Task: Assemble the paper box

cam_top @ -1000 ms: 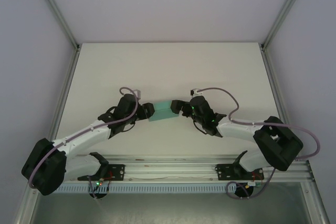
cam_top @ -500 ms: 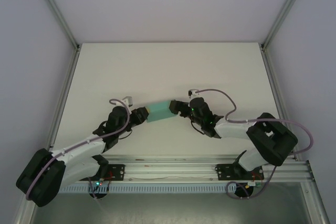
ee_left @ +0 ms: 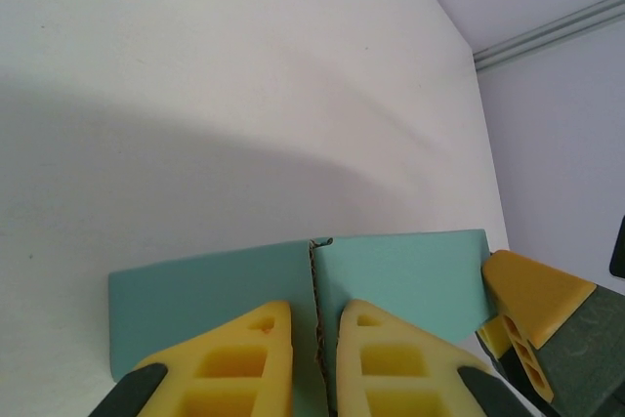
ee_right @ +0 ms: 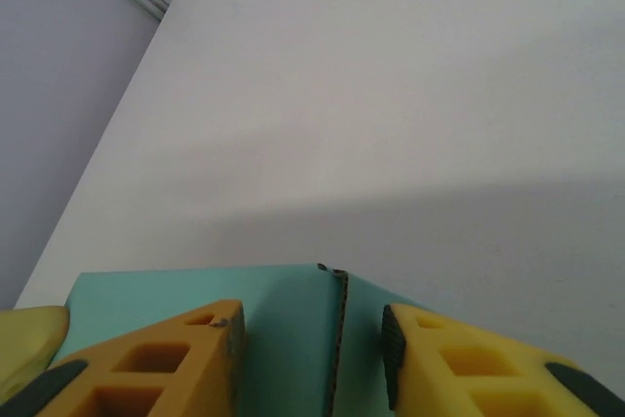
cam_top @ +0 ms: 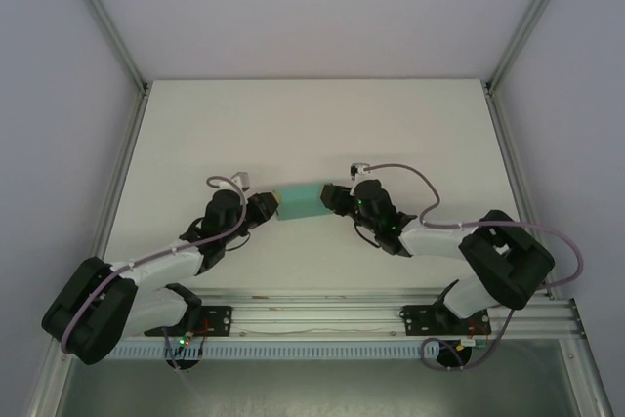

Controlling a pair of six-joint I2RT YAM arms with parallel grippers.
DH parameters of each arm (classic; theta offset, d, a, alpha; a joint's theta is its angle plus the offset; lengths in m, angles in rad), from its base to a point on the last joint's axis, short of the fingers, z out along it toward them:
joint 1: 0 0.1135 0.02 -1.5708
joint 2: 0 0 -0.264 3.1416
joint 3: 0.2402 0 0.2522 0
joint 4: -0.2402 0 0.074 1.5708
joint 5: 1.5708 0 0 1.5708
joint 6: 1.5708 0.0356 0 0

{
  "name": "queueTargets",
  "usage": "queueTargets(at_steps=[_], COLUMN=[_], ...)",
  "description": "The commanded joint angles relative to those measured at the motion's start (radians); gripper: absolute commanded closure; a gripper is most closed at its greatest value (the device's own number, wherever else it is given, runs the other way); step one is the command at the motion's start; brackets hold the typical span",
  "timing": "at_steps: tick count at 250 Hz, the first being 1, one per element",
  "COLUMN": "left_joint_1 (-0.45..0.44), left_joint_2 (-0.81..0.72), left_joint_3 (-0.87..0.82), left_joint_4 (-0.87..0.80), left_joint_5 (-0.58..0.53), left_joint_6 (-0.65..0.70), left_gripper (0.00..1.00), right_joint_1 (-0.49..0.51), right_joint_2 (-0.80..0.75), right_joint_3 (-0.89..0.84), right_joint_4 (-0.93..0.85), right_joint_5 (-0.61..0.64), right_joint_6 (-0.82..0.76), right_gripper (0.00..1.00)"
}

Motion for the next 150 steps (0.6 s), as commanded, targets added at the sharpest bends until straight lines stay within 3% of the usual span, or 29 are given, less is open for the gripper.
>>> queueTargets(at_steps=[1, 47, 70, 81, 102, 130, 150], left_joint_1=[-0.006, -0.006, -0.006, -0.006, -0.006, -0.007, -0.008], left_joint_2=[0.08, 0.108, 0.111, 0.113, 0.122, 0.131, 0.13], left_joint_3=[-0.04, 0.018, 0.065, 0.094, 0.162, 0.247, 0.295], left_joint_4=[-0.22, -0.291, -0.334, -0.359, -0.431, -0.487, -0.498], left_joint_5=[0.066, 0.079, 0.084, 0.084, 0.077, 0.077, 0.081], left_joint_6=[0.031, 0.086, 0.121, 0.141, 0.185, 0.236, 0.257], left_gripper=[1.0, 1.0, 0.86, 0.79, 0.76, 0.55, 0.44], right_joint_1=[-0.002, -0.002, -0.002, -0.002, -0.002, -0.002, -0.001], right_joint_2=[0.064, 0.055, 0.031, 0.014, -0.023, -0.065, -0.095], right_joint_3=[-0.073, -0.065, -0.052, -0.043, -0.009, 0.049, 0.082], right_joint_4=[-0.322, -0.326, -0.353, -0.369, -0.415, -0.486, -0.519], right_joint_5=[0.032, 0.028, 0.035, 0.039, 0.046, 0.063, 0.083], right_joint_6=[-0.028, -0.02, -0.021, -0.022, -0.033, -0.068, -0.088], right_gripper=[0.65, 0.72, 0.71, 0.68, 0.55, 0.4, 0.36])
